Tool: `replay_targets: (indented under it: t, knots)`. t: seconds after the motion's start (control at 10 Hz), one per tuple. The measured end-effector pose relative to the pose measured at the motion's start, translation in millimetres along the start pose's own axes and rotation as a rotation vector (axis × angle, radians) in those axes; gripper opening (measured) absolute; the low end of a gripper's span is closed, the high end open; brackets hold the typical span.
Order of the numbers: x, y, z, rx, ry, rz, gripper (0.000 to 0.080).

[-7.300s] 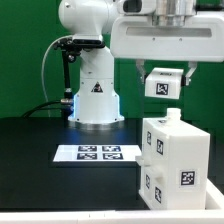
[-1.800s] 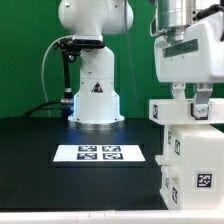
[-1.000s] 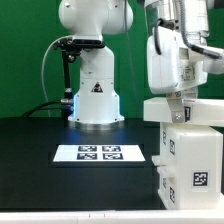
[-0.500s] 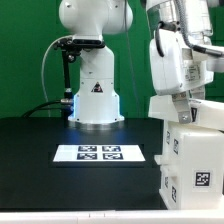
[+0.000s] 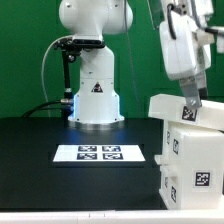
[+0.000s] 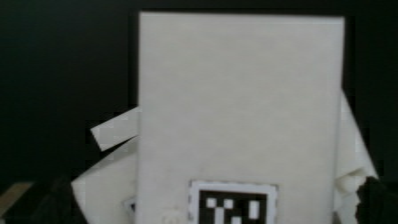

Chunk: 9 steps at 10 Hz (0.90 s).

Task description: Assemble cabinet

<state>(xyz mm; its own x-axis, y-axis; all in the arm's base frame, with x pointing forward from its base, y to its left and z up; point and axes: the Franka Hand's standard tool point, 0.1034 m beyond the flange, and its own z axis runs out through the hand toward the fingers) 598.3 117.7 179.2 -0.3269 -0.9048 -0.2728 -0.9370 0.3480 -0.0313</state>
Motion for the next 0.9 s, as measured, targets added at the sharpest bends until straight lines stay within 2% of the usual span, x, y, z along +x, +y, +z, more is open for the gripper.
replay_targets:
  t: [0.1, 0.2, 0.4, 0.5, 0.6, 0.7, 0.8, 0.9]
  knots:
    - [-3.7, -0.5, -7.3, -0.025, -0.008, -0.182, 0.0797]
    - [-1.7, -2.5, -4.5, -0.014, -0.003, -0.213, 0.0796]
    - [-0.4, -2.4, -2.9, -0.016, -0.001, -0.366, 0.0796]
    - [1.8, -1.2, -4.7, -0.043, 0.017, -0.524, 0.0796]
    - [1.7, -5.2, -11.8, -0.083, 0.044, -0.713, 0.0796]
    - [-2.6, -10.6, -16.4, -0.115, 0.047, -0.882, 0.0796]
    - [-9.7, -10.6, -15.6, -0.158, 0.076, -1.140, 0.0796]
    - [-13.5, -8.6, -13.4, -0.154, 0.075, -1.187, 0.0796]
